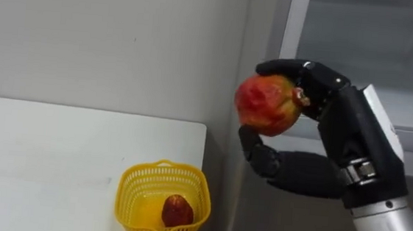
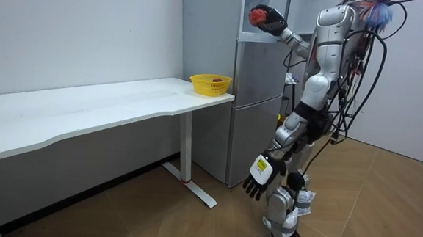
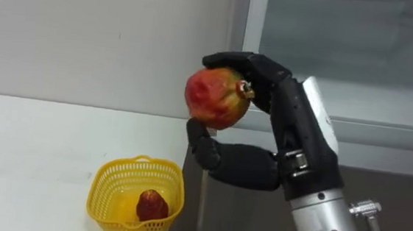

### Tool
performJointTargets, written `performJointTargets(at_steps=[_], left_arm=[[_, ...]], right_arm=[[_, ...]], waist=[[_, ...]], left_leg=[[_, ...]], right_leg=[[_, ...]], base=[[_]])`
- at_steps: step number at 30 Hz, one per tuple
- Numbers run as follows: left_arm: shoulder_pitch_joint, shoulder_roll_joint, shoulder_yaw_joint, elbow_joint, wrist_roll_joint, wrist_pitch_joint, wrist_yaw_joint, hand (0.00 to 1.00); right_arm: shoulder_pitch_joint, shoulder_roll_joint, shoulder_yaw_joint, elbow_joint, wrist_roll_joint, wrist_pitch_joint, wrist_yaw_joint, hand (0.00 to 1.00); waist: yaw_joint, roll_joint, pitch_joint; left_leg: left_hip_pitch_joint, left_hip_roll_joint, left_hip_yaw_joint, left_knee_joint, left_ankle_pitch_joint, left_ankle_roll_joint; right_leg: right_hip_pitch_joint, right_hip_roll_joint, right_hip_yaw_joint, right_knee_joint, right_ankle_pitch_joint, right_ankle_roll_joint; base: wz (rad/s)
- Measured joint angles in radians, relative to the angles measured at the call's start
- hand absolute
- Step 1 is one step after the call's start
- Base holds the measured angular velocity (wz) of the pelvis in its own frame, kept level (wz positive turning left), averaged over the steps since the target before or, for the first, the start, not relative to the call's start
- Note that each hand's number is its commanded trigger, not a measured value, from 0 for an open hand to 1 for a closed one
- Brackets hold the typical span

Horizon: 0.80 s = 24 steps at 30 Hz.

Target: Retrieve from the upper fridge

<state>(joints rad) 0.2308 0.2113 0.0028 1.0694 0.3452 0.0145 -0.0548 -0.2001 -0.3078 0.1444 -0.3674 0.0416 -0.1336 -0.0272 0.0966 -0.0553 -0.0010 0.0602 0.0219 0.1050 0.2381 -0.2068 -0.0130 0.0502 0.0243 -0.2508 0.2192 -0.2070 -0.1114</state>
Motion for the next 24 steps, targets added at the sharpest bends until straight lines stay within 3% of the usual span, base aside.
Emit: performJointTargets(at_steps=[5,9,12,17,24], left_arm=[[-0.027,0.002,-0.052,0.016,-0.001,-0.001,0.004,0.00],[-0.059,0.002,-0.089,0.056,0.001,-0.018,0.004,0.00],[-0.064,0.002,-0.105,0.054,0.002,-0.012,-0.003,0.00],[-0.061,0.003,-0.105,0.054,0.001,0.014,-0.026,0.00],[-0.055,0.002,-0.097,0.030,0.020,0.024,-0.047,0.00]], right_arm=[[-0.001,0.001,0.084,0.053,-0.026,-0.009,0.036,1.00],[-0.004,0.007,0.175,0.158,-0.034,-0.009,0.077,1.00],[-0.027,0.020,0.189,0.254,-0.031,-0.006,0.088,1.00],[-0.037,0.046,0.189,0.394,0.014,0.005,0.108,1.00],[-0.037,0.044,0.184,0.590,-0.008,0.022,0.112,1.00]], waist=[[0.034,-0.003,0.0024],[0.078,-0.020,0.0123],[0.093,-0.032,0.0168],[0.119,-0.029,0.0184],[0.128,-0.017,0.0146]], left_leg=[[0.006,0.000,0.001,-0.001,0.000,0.000],[-0.002,0.000,-0.002,-0.001,0.000,0.000],[-0.022,-0.004,-0.025,0.007,-0.001,0.003],[-0.032,-0.007,-0.038,0.022,-0.007,0.012],[-0.029,-0.019,-0.073,0.022,-0.007,0.013]], right_leg=[[0.003,-0.001,0.000,0.005,0.000,0.000],[0.001,-0.001,-0.002,0.006,-0.001,0.000],[-0.001,-0.001,-0.013,0.001,0.000,0.003],[0.003,-0.008,-0.042,-0.003,0.002,0.008],[0.022,-0.020,-0.083,-0.008,-0.005,0.015]], base=[[-0.01],[0.03],[0.21],[0.13],[0.15]])
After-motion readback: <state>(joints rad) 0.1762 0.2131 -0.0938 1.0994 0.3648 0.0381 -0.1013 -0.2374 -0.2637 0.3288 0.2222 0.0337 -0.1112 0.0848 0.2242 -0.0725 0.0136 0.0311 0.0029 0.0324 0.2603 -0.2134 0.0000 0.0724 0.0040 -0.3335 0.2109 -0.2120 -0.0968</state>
